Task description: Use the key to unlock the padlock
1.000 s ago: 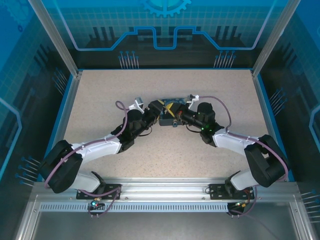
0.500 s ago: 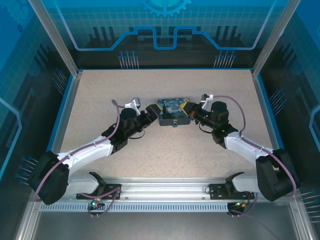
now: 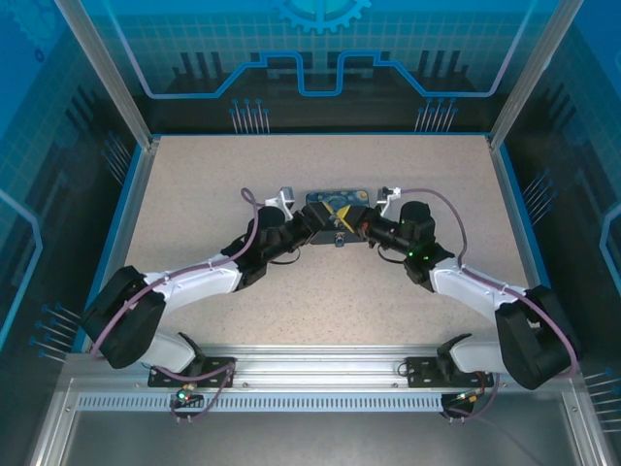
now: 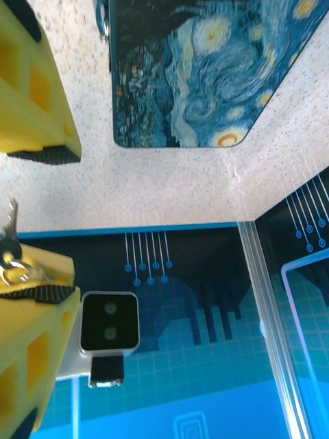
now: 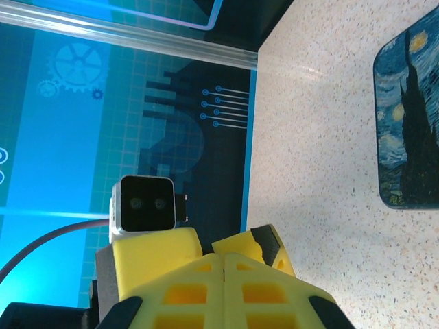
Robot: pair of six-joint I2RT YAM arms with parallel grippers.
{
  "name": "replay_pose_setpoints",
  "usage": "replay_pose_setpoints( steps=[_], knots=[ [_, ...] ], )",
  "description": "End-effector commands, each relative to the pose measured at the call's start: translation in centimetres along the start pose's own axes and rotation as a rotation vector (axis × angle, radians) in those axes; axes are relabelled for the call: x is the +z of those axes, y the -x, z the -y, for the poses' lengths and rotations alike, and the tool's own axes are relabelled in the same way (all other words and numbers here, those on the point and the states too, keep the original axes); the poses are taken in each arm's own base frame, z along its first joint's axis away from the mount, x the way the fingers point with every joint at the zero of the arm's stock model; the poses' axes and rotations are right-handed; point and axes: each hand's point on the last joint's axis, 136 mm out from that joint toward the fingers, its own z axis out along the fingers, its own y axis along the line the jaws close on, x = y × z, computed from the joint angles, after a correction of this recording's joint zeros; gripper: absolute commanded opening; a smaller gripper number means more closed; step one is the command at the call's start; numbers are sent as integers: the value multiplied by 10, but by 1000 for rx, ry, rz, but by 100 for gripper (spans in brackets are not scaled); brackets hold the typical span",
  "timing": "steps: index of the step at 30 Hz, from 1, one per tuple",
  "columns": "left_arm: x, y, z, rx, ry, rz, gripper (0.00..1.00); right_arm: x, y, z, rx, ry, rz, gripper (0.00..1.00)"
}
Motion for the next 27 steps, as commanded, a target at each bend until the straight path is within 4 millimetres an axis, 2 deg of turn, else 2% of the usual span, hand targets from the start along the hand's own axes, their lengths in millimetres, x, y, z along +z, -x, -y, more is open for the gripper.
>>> replay_pose_setpoints(
  steps=[1,6,15,18,20,22,27],
  knots=[
    [4,12,31,-31,-108,54,46,7,1,-12,-1,39,11,0],
    [6,14,32,-45,-117,68,30,14,-4,-12,2,40,-2,0],
    [3,16,27,-42,-94,89,0,15,-6,-9,3,34,-3,0],
    [3,17,26,-43,-92,93,0,15,-7,-11,-2,39,-6,0],
    [3,18,25,-43,-88,98,0,14,-8,-9,1,37,-4,12],
    [3,18,26,-43,-91,100,0,13,-8,-10,-4,45,-2,16],
    [4,18,27,-40,-89,99,0,11,-9,-14,-11,65,-6,18]
  ],
)
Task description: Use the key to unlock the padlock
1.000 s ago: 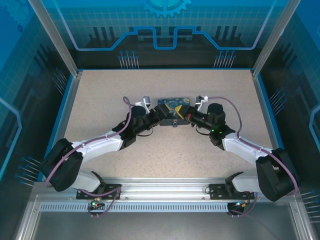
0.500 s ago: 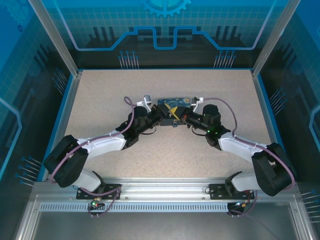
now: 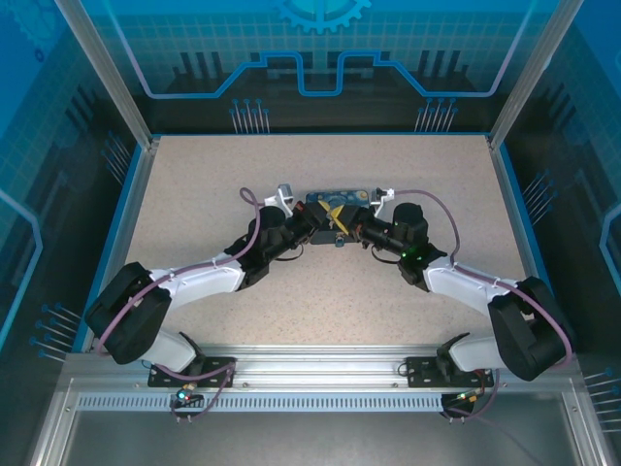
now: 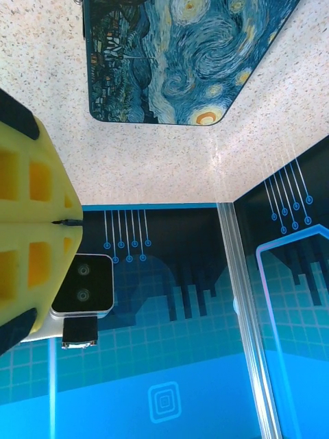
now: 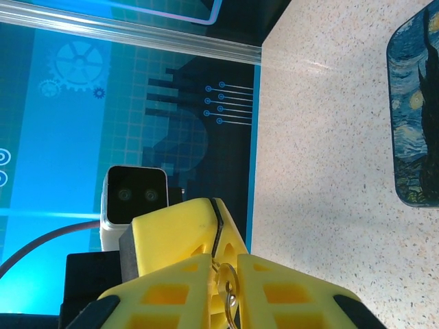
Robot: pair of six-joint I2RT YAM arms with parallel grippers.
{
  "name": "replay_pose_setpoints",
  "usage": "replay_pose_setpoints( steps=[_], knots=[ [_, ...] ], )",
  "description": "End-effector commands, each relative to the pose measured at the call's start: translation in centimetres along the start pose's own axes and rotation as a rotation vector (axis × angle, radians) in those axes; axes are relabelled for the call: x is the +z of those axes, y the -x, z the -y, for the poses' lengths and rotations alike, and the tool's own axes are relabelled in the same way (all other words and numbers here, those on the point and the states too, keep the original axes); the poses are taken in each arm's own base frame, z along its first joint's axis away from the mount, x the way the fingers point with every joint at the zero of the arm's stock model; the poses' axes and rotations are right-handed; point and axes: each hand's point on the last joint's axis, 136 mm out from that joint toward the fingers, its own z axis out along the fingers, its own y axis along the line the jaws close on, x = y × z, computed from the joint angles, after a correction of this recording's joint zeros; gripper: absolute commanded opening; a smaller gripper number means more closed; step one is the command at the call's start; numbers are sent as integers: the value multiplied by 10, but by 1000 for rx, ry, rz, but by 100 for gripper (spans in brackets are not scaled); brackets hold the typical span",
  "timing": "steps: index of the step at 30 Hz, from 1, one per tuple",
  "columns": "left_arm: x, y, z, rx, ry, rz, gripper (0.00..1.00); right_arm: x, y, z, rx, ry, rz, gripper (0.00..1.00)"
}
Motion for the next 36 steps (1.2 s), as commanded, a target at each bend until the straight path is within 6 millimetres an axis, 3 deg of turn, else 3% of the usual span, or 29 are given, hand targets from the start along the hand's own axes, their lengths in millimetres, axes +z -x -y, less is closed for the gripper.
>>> replay_pose_setpoints(
  steps=[1,18,27,36],
  knots=[
    [0,7,18,11,-46,34,0,0,-3,-15,-33,50,-5,17],
    [2,7,19,-5,-65,39,0,0,-9,-25,-44,90,-34,19],
    [1,7,18,-9,-63,39,0,0,-8,-22,-37,79,-24,13],
    [-1,6,15,-15,-58,35,0,-7,3,-21,-44,65,9,16]
  ],
)
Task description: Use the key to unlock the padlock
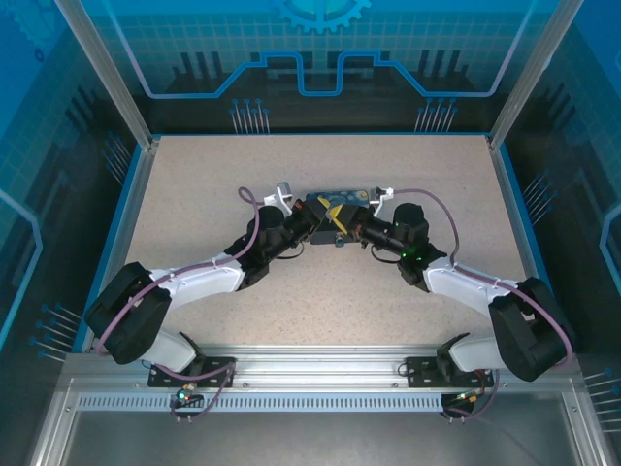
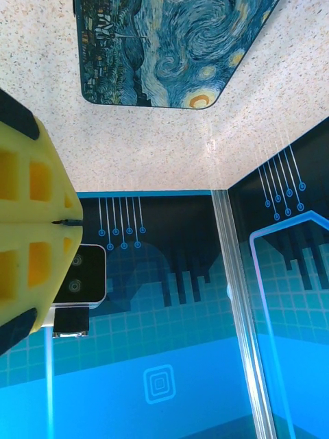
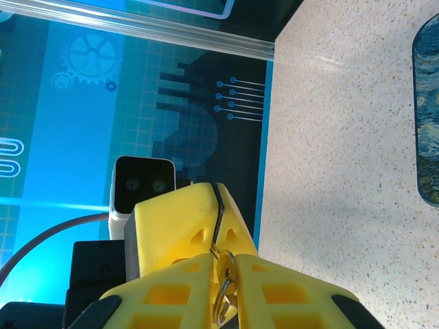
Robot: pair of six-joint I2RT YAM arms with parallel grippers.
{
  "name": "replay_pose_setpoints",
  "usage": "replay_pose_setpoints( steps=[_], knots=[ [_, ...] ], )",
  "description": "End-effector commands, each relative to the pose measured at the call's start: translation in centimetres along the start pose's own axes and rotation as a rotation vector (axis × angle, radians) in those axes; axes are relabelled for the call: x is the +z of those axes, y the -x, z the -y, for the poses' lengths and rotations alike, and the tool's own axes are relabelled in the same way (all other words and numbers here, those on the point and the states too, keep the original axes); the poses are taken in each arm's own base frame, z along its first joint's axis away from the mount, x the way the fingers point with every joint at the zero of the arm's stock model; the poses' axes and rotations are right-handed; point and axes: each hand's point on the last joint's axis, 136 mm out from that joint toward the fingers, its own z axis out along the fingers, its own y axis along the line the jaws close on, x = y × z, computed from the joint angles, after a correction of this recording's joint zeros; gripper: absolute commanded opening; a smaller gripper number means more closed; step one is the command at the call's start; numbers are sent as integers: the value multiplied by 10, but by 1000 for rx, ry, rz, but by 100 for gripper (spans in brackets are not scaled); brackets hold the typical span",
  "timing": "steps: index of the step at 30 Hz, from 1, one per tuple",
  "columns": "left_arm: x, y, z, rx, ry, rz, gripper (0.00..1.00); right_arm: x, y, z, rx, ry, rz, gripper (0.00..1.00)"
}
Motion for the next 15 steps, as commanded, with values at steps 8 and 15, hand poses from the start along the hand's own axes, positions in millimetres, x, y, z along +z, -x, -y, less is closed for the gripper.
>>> replay_pose_setpoints(
  steps=[8,15],
  knots=[
    [1,0,6,-2,-23,6,0,-6,8,-14,-36,36,15,8],
    [3,-3,2,-12,-15,-5,0,-6,8,-17,-45,47,14,0]
  ],
)
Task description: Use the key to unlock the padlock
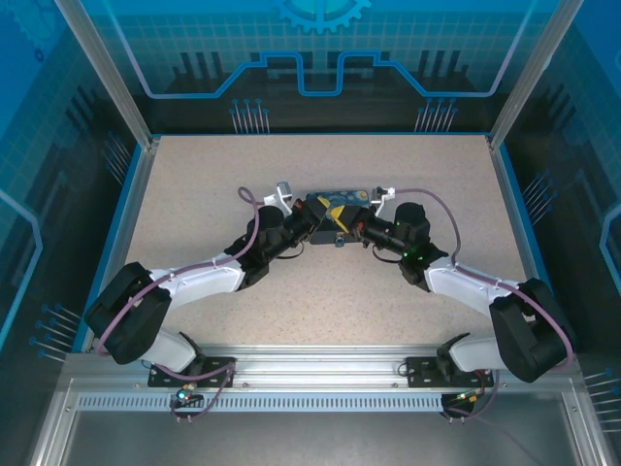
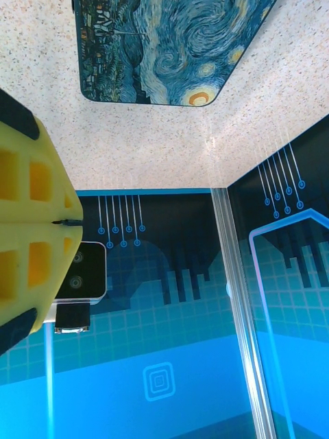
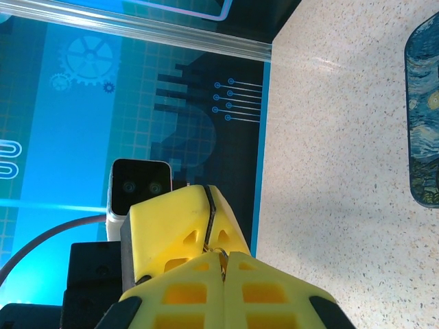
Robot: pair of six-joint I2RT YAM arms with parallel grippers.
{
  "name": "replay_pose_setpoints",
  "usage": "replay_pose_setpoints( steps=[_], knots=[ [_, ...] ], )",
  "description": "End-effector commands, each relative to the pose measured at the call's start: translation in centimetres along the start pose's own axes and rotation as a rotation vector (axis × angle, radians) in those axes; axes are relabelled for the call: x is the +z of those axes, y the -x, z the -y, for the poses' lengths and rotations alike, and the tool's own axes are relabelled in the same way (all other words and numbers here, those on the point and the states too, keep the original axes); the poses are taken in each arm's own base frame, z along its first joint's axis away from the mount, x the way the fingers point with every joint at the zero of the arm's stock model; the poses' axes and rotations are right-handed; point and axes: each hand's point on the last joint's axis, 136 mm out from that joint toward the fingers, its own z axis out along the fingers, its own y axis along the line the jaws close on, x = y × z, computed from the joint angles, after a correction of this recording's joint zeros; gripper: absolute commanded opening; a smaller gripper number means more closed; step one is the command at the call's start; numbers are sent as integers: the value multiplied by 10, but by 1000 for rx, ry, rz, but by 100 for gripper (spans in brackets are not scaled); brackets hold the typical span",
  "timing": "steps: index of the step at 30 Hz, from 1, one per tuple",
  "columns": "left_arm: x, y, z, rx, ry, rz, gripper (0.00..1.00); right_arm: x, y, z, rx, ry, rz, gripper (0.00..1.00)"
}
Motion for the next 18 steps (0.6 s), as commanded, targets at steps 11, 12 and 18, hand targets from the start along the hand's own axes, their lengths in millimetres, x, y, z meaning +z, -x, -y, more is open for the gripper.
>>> replay_pose_setpoints(
  steps=[11,12,18],
  knots=[
    [-16,28,10,23,2,60,68,-18,11,-5,-56,-11,47,0],
    [-22,34,10,32,11,69,71,-20,12,-2,-57,-26,51,0],
    [-54,34,-4,190,141,7,91,-32,43,16,-73,-119,72,0]
  ],
)
